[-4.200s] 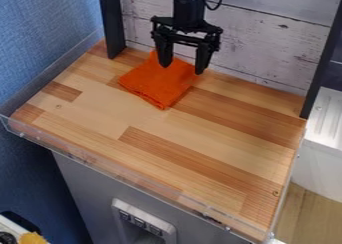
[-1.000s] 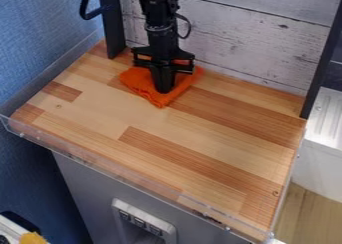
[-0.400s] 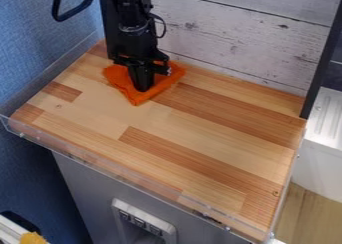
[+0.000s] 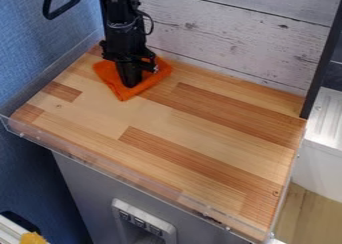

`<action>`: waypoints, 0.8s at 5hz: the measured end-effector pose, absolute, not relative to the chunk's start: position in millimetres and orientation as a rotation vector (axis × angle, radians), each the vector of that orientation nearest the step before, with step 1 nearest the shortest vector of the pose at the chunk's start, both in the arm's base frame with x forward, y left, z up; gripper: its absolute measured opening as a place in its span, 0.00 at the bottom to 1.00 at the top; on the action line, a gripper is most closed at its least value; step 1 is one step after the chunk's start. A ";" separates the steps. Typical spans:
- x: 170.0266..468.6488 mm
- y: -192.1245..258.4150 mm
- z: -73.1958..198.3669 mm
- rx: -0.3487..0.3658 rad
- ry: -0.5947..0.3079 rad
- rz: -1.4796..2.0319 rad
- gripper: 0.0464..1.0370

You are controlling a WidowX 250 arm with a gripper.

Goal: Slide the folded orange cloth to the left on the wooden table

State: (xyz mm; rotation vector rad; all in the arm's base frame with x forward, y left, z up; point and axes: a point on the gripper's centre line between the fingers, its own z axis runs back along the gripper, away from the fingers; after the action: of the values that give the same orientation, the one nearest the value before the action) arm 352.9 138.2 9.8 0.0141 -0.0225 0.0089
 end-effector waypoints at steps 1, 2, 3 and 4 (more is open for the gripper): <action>349.4 139.9 12.5 0.015 0.014 -0.005 0.19; 342.8 133.1 13.4 0.000 0.065 0.011 0.43; 344.5 112.3 29.5 -0.003 0.073 0.005 0.73; 346.9 88.9 57.4 0.005 0.044 -0.004 0.95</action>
State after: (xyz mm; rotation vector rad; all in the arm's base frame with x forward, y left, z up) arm 346.9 88.9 57.4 0.0050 0.0439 -0.0039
